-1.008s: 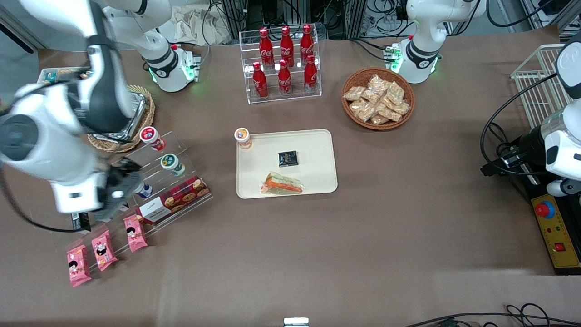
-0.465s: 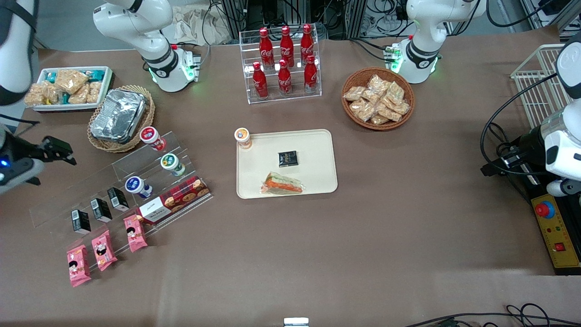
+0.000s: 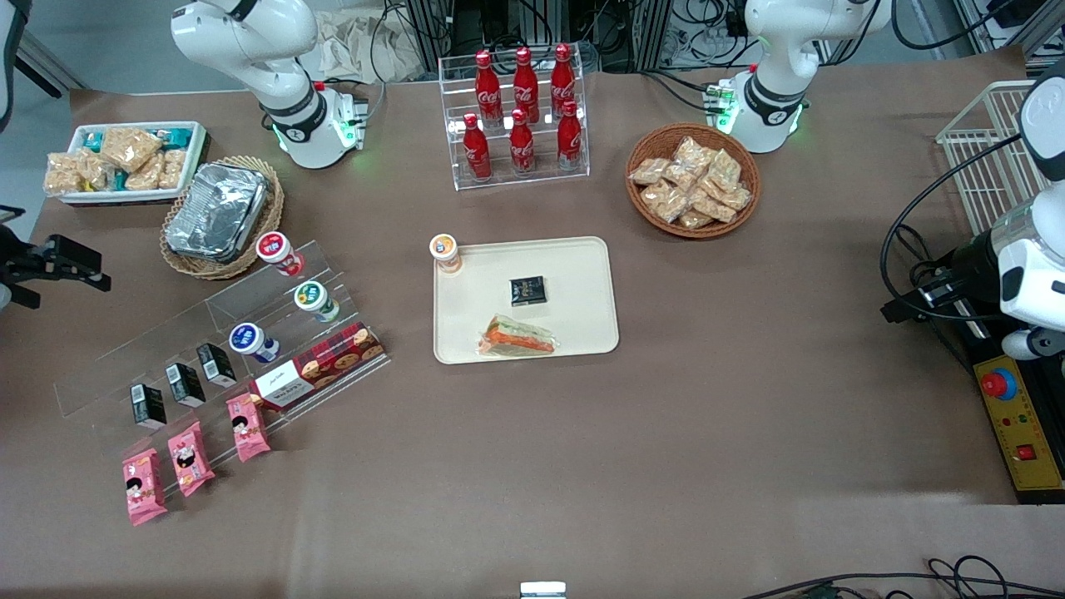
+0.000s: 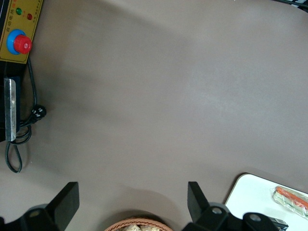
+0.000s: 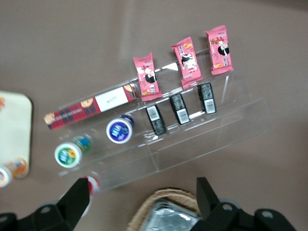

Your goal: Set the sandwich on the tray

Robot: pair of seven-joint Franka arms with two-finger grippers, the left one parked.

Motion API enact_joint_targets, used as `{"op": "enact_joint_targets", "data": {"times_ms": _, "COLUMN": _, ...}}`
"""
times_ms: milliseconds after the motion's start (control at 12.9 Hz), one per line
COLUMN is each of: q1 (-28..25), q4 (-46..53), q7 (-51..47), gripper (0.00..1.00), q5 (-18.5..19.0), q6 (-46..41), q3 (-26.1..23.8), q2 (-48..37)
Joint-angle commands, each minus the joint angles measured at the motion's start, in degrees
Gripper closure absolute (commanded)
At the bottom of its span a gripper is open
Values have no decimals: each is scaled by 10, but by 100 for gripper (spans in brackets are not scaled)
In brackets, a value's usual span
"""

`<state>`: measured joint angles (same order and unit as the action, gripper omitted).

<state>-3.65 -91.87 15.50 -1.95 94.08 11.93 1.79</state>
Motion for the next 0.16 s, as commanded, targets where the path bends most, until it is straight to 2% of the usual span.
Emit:
{"op": "enact_joint_targets", "data": {"times_ms": 0, "q1": 16, "q4": -9, "q7": -79, "gripper": 1, "q5": 9, "q6": 8, "q3": -34, "q2": -15}}
{"op": "enact_joint_targets", "data": {"times_ms": 78, "q1": 18, "q4": -9, "q7": -80, "gripper": 1, "q5": 9, "q6": 8, "q3": -33, "q2": -16}}
